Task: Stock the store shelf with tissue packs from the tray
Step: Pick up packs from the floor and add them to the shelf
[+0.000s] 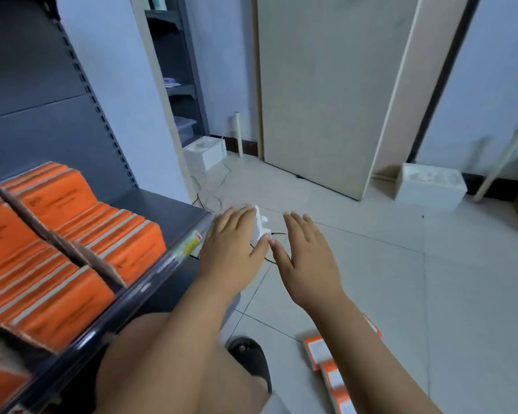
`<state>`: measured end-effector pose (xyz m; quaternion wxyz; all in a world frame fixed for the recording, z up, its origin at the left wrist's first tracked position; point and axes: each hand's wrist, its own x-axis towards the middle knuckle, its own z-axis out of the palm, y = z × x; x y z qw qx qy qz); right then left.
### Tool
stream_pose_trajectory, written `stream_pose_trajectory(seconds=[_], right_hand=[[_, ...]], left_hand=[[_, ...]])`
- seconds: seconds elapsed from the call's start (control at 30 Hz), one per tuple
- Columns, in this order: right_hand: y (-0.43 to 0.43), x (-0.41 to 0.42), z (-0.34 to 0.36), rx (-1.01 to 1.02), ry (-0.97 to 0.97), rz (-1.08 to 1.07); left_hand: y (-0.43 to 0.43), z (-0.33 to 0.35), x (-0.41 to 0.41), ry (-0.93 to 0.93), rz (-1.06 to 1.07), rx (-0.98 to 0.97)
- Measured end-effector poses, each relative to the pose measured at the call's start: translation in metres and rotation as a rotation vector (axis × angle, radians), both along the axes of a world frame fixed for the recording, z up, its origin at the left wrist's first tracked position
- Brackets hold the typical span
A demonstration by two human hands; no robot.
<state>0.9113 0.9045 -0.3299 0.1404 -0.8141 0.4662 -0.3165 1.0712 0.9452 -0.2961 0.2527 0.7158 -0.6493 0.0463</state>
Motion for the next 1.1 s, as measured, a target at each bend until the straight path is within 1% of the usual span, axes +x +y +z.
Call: stream_pose_trajectory(seconds=[0.1,0.27,0.37,0.5,0.7,0.83,0.9,1.0,1.1], right_hand=[[-0.003,-0.040,-0.031,0.078,0.039,-0.107],[-0.008,-0.091,-0.100,0.280,0.106,-0.247],[-0.012,-0.114,-0.141,0.408,0.169,-0.302],[-0.015,-0.138,-0.200,0.556,0.216,-0.354],[-0.009,-0.147,-0.279,0.762,0.320,-0.414],[-0.007,-0.140,-0.315,0.918,0.412,-0.399],[-0.009,-0.139,-0.328,0.993,0.459,-0.404],[-0.011,-0.136,-0.344,1.031,0.511,-0.399],[-0.015,-0.131,-0.357,1.030,0.519,-0.401]], left_hand=[[-0.017,-0.040,-0.037,-0.006,-0.080,0.122],[-0.026,-0.106,-0.066,0.048,-0.121,0.353],[-0.032,-0.148,-0.071,0.113,-0.096,0.484],[-0.035,-0.212,-0.073,0.168,-0.087,0.676],[-0.046,-0.288,-0.093,0.229,-0.093,0.864],[-0.051,-0.339,-0.101,0.345,-0.156,0.949],[-0.053,-0.355,-0.105,0.405,-0.154,0.998],[-0.063,-0.377,-0.106,0.525,-0.122,1.023],[-0.077,-0.390,-0.105,0.676,-0.065,1.047]])
